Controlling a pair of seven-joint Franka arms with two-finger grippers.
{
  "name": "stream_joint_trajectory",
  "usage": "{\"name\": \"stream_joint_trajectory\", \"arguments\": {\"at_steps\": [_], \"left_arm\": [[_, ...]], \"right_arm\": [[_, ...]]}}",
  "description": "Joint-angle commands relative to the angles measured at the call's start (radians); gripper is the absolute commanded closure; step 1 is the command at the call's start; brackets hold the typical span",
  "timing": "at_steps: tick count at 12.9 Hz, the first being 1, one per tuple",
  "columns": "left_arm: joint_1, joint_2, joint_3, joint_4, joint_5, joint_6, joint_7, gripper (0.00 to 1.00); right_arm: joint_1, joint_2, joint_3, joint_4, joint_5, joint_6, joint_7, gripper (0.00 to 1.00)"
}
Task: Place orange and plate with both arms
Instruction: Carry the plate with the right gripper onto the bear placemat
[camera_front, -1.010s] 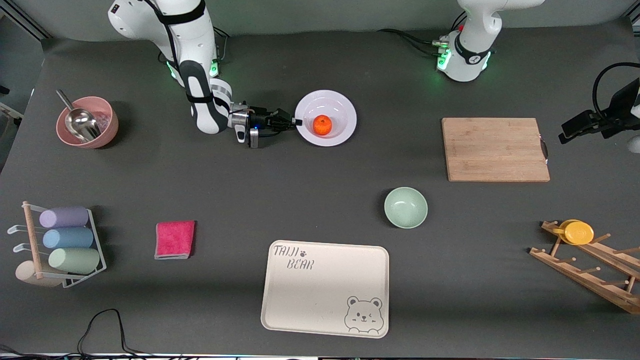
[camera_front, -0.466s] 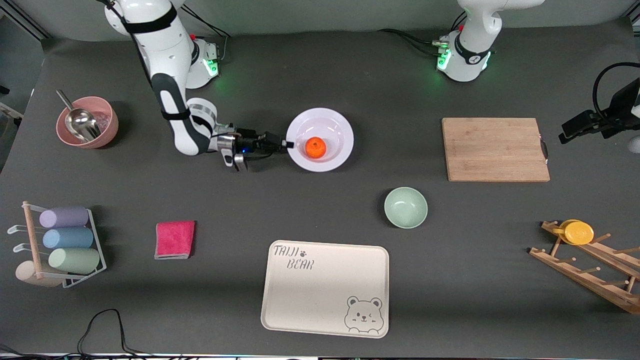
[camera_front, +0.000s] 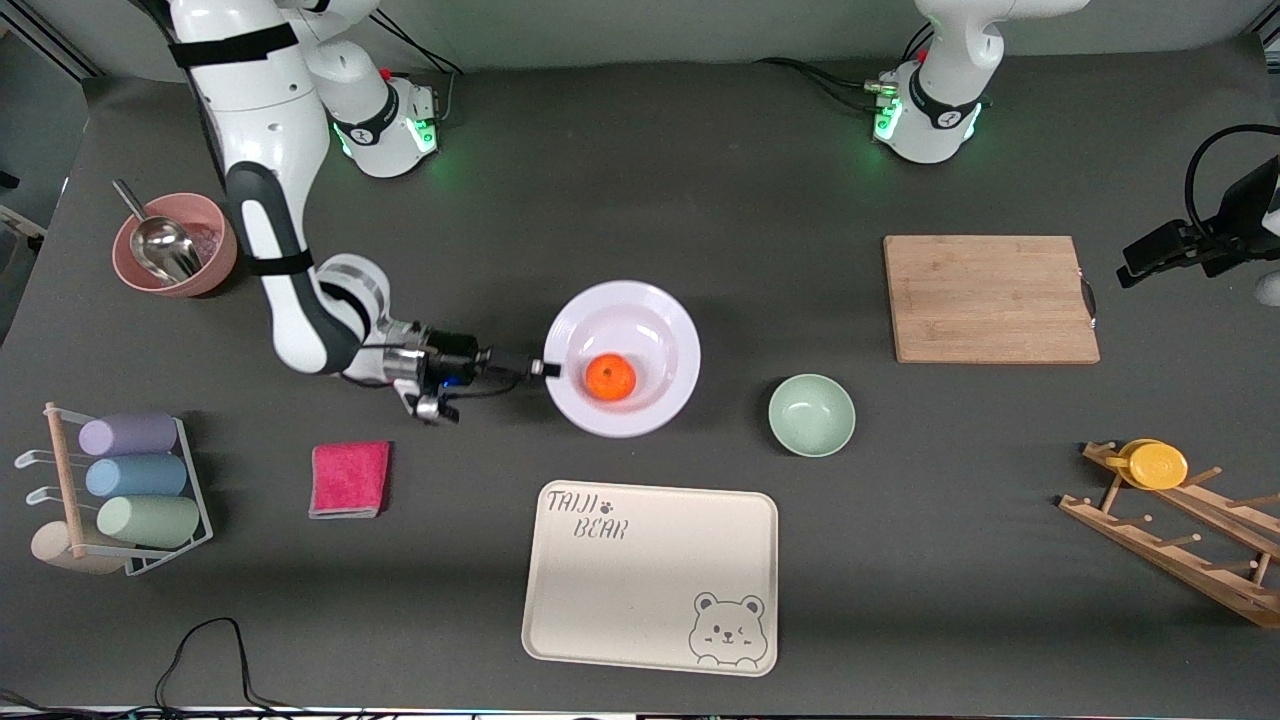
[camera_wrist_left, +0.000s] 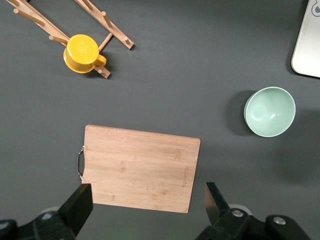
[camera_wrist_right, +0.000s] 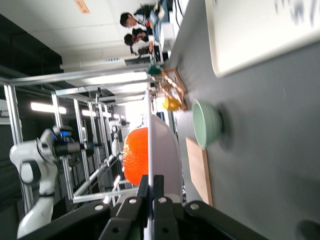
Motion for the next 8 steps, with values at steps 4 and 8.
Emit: {"name": "stream_joint_trajectory", "arguments": {"at_steps": [4,8], "left_arm": [[-0.005,-0.019,0.000,-0.002,-0.011,-0.008,0.016,0.00],[-0.005,-0.019,-0.001,-0.002,-0.011,-0.008,0.016,0.00]], "right_arm": [[-0.120,0.484,0.008,0.764,-0.007,0.075,0.277,1.00],[-0.167,0.695,0.079,1.082,0.010,0.255,0.323,1.00]]}}
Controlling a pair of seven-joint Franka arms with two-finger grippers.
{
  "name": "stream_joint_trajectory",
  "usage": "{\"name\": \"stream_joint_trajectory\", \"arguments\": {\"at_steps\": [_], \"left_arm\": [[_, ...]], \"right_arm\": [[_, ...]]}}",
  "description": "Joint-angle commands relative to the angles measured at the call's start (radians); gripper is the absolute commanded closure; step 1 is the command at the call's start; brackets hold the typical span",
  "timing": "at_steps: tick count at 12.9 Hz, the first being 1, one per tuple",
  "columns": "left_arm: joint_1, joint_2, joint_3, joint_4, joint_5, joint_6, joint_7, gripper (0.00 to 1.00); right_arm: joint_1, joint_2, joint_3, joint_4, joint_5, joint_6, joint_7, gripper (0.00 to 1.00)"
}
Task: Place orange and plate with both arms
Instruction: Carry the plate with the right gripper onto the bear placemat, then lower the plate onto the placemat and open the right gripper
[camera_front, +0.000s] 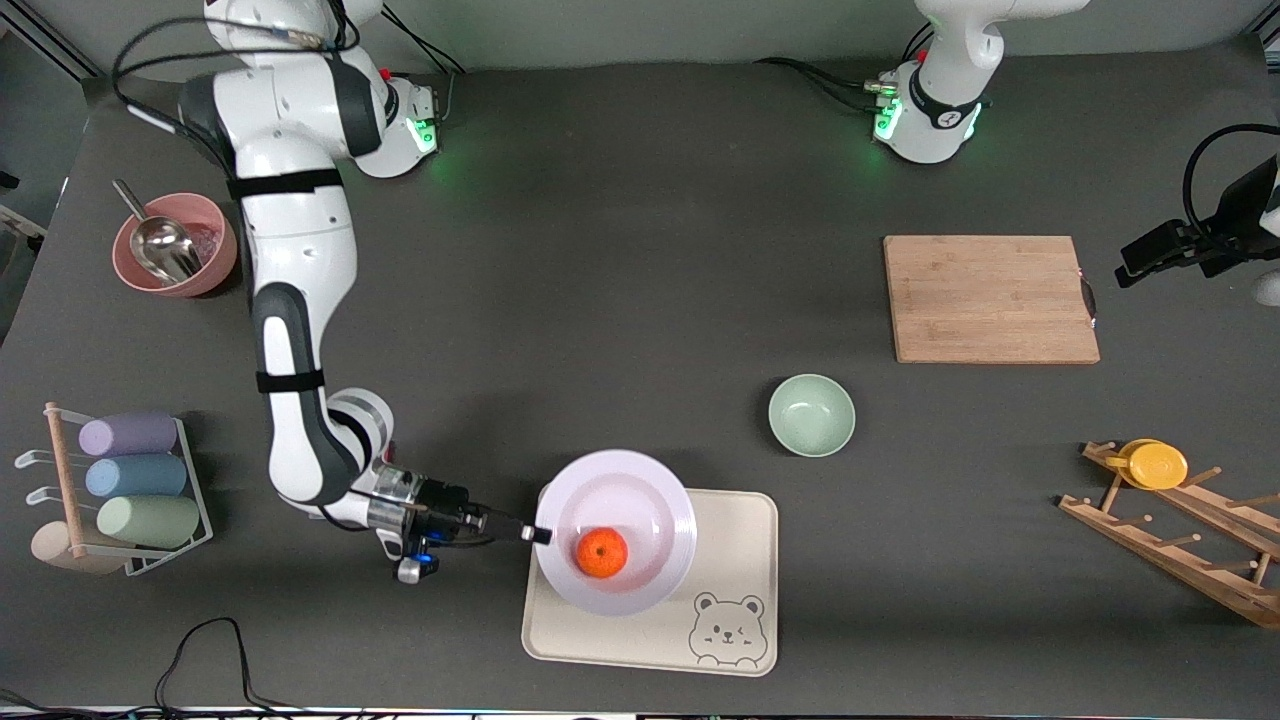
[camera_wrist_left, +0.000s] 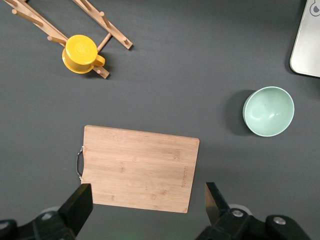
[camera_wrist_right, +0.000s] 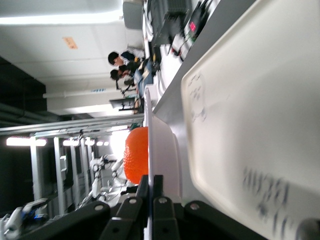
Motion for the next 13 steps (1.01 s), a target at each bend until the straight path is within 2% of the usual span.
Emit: {"name": "stream_joint_trajectory", "arguments": {"at_steps": [1,2,13], "left_arm": [[-0.005,-0.019,0.002,-0.003,-0.009,-0.008,0.016,0.00],[-0.005,-0.019,0.002,-0.003,-0.009,-0.008,0.016,0.00],[-0.006,-0.018,0.002,-0.003,-0.009,-0.006,0.016,0.00]], "right_arm": [[-0.048,0.165,0.101,0.262,0.008,0.107,0.041,1.00],[-0.050,0.190,0.123,0.285,0.007,0.130,0.021,1.00],[-0.048,0.239,0.125,0.277,0.005,0.156,-0.156,0.98]]}}
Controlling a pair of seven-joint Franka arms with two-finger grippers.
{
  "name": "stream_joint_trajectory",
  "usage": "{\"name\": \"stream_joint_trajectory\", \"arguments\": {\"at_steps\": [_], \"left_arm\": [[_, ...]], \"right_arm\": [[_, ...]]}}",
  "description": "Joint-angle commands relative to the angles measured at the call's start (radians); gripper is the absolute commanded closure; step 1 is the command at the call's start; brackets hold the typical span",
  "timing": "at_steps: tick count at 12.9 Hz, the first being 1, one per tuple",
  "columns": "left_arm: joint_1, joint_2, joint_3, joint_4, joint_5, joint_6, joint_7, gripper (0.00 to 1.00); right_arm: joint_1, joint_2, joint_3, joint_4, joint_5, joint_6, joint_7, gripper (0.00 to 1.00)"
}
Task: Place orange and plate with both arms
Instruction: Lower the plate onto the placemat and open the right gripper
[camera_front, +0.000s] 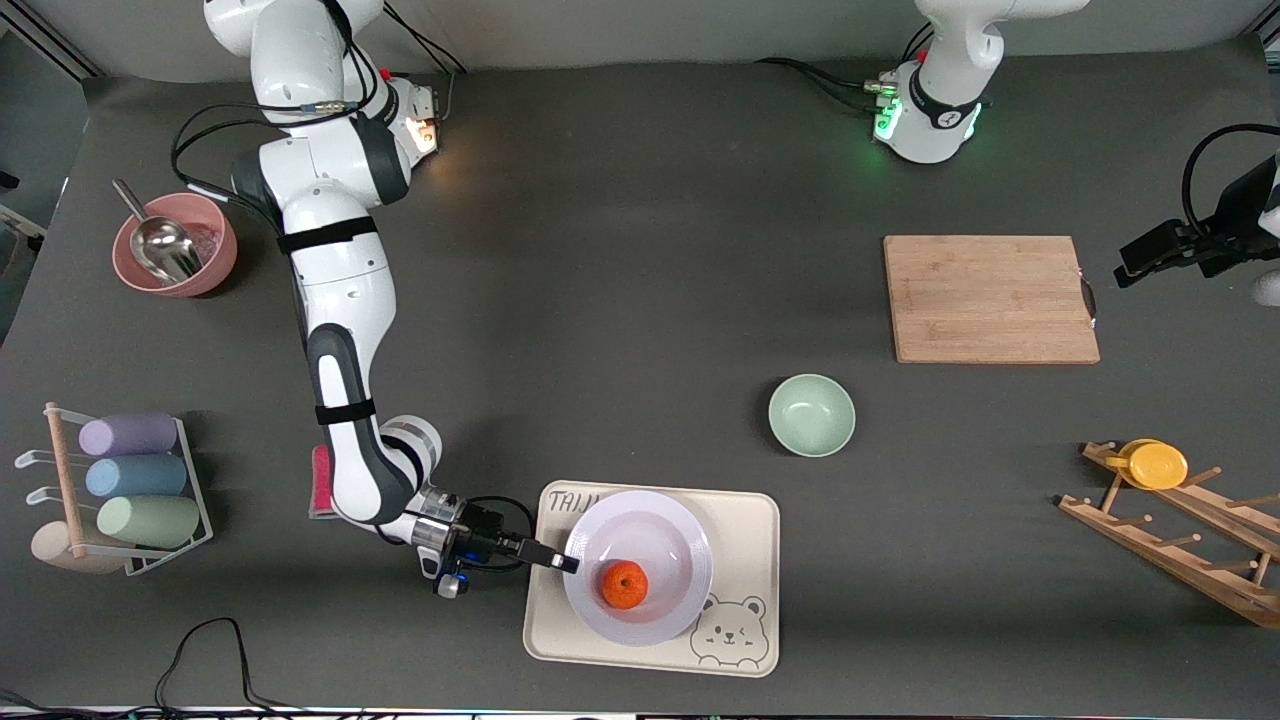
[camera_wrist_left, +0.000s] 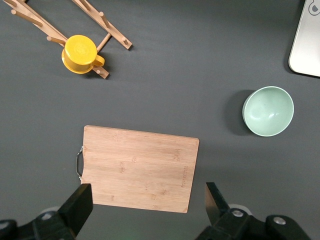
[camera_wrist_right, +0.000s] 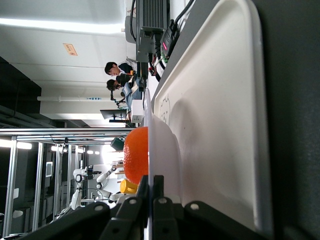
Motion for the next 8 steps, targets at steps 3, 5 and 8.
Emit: {"name": "stream_joint_trajectory", "arguments": {"at_steps": [3,5,8], "left_arm": [[-0.005,-0.018,0.003,-0.003,-0.009,-0.006,0.015,0.00],[-0.005,-0.018,0.003,-0.003,-0.009,-0.005,0.015,0.00],[-0.005,-0.018,0.003,-0.002,-0.009,-0.006,0.015,0.00]], "right_arm": [[-0.012,0.025,0.018,0.046,0.003,0.017,-0.021,0.15],[-0.012,0.002,0.016,0.045,0.000,0.017,-0.020,0.00],[-0.015,-0.088,0.012,-0.039,-0.032,0.017,-0.017,0.00]]}}
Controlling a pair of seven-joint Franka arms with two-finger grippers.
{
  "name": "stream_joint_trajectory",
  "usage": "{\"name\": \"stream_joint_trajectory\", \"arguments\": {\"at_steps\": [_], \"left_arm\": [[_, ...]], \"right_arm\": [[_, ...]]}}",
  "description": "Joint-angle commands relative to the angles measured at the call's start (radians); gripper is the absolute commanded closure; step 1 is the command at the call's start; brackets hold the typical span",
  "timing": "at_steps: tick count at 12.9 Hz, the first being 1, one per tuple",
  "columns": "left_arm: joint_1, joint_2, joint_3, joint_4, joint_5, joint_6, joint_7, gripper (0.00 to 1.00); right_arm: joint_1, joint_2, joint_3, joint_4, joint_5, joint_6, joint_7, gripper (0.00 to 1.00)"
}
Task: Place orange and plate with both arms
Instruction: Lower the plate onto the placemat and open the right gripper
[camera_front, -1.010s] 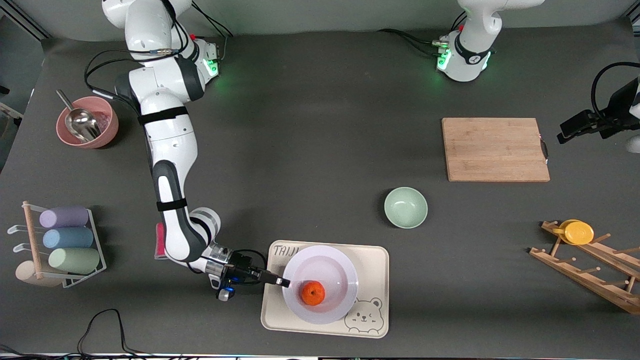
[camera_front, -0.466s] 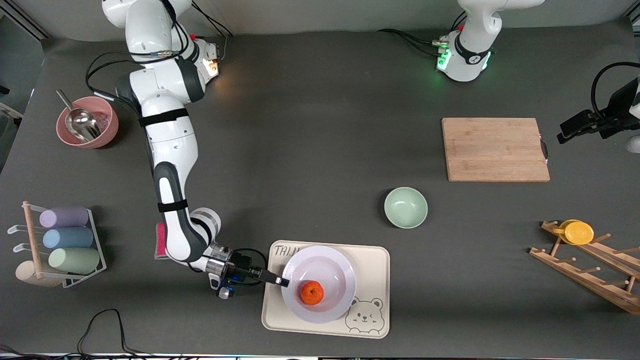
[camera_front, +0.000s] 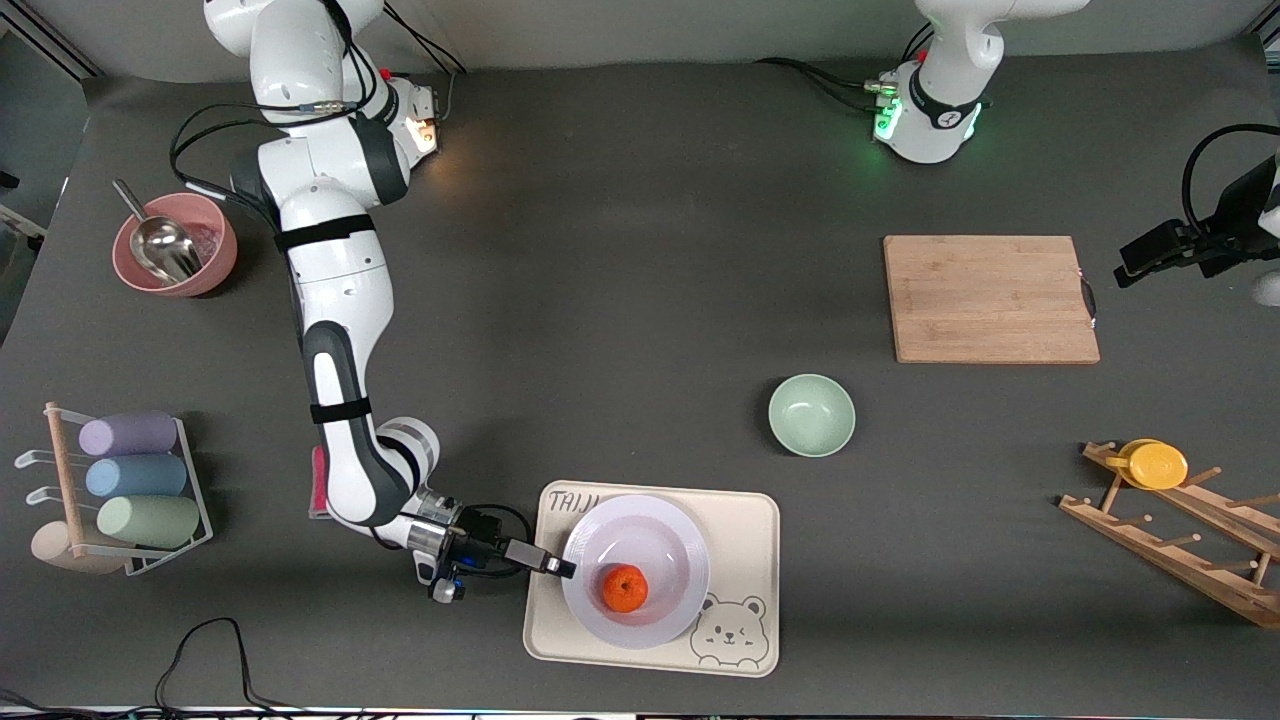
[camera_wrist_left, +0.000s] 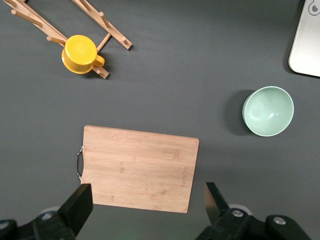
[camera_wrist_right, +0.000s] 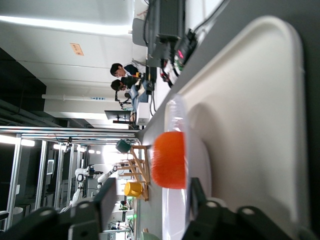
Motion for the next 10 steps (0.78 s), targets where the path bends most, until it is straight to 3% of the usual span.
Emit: {"name": "stream_joint_trajectory", "arguments": {"at_steps": [1,6,10], "left_arm": [[-0.005,-0.018,0.003,-0.003,-0.009,-0.006,0.015,0.00],[-0.005,-0.018,0.003,-0.003,-0.009,-0.006,0.015,0.00],[-0.005,-0.018,0.005,-0.003,-0.009,-0.006,0.015,0.00]], "right_arm": [[-0.006,-0.108,0.011,-0.111,-0.060,0.011,-0.001,0.00],[-0.007,-0.315,0.011,-0.337,-0.224,0.006,0.062,0.00],[-0.003,-0.492,-0.008,-0.489,-0.525,0.006,0.172,0.00]]}}
